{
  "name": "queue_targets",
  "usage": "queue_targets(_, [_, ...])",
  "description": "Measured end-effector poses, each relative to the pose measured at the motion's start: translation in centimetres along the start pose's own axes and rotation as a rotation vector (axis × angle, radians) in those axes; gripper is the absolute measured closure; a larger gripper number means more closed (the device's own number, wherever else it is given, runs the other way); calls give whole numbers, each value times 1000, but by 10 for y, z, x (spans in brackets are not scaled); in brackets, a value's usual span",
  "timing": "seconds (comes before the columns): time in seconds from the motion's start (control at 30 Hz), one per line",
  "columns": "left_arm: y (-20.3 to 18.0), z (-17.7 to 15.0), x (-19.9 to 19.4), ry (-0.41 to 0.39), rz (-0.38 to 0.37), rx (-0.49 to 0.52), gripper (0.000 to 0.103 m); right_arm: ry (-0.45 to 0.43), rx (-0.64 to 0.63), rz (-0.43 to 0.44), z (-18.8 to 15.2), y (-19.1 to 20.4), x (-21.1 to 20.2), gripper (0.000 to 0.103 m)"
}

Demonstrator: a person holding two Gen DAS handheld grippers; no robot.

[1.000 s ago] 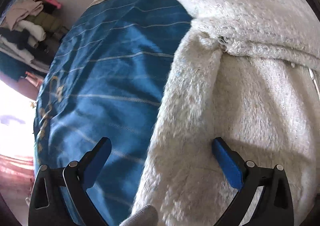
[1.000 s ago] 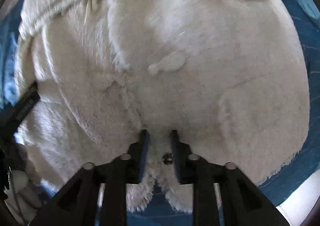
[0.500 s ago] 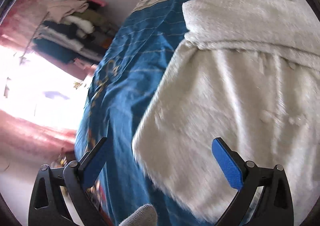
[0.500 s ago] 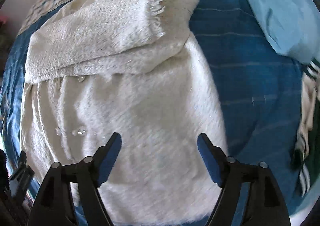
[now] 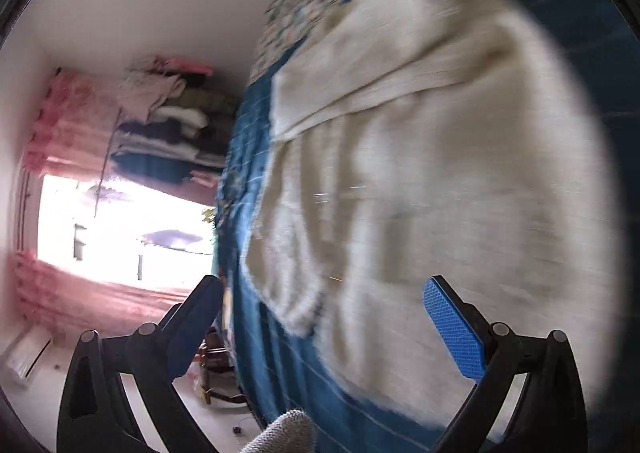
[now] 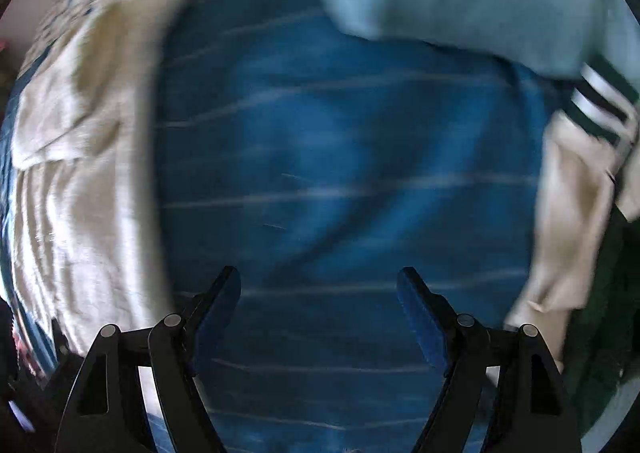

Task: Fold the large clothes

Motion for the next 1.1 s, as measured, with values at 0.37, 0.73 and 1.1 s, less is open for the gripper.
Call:
queue_targets(0.37, [-111, -5, -24, 56, 22, 129, 0, 29, 172, 17, -17, -126, -4, 21])
queue_targets(0.73, [-48, 34, 41, 106, -34, -94, 80, 36, 66, 112, 17, -112, -9, 21])
queue_targets(1.1, [14, 51, 64, 74, -234, -226, 85, 19, 52, 527, 71, -44, -26, 21])
Point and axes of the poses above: each gripper's, at about its wrist camera, not at the fingertips, and x roughly the way its jaws point, y to its left, z to its top, the point moved 8 cm from there along x, roughly the way its jaws point, and after that the axes turned 2 degrees about z, right-handed, at the moved point
